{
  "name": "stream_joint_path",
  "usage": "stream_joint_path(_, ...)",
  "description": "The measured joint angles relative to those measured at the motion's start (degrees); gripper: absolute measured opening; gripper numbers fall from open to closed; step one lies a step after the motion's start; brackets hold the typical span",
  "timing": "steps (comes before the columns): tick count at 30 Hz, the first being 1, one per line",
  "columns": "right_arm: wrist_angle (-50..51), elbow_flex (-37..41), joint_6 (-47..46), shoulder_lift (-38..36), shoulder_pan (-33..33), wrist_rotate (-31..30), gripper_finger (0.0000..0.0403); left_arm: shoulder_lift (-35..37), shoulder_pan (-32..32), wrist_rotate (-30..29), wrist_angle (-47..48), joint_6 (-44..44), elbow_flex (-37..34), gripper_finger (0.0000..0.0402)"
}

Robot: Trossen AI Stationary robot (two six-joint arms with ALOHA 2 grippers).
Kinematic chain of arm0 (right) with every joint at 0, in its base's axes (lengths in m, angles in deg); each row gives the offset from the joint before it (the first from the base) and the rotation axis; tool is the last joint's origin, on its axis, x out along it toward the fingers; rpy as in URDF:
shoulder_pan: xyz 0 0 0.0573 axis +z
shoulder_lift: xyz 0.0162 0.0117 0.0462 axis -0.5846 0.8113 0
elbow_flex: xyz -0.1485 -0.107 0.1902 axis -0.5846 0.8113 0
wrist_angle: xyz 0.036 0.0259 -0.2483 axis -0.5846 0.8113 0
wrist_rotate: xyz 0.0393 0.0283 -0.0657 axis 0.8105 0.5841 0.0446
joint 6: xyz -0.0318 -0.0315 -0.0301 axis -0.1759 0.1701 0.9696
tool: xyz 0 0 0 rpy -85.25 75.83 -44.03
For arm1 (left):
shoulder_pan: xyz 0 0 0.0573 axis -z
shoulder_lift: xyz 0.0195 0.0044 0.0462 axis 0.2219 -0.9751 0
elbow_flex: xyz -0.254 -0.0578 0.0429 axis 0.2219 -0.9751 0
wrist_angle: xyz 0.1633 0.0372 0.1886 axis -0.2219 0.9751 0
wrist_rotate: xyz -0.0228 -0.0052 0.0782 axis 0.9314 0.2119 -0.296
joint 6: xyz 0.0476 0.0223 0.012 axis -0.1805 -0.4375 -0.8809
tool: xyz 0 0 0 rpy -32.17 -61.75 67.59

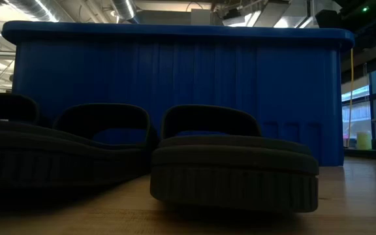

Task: Pick and place slides into bin
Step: Put the black slides into the blue organizer bin

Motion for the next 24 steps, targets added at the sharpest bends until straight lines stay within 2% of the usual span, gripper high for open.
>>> stream_joint_path(6,0.0,0.0,0.0,0.0,0.0,0.0,0.0017,0.8,0.1,-0.6,2.0,0.0,10.1,0.0007)
stream_joint_path(15,0.0,0.0,1.4,0.0,0.0,0.0,0.0018,0.8,-0.7,-8.4,2.0,0.1,28.4,0.0007)
stream_joint_path(20,0.0,0.0,1.4,0.0,0.0,0.0,0.0018,0.9,-2.5,-20.5,1.8,-4.9,37.7,0.0006)
stream_joint_path(24,0.0,0.0,1.3,0.0,0.0,0.0,0.0018,0.9,-4.1,-33.9,1.9,-15.9,44.5,0.0006)
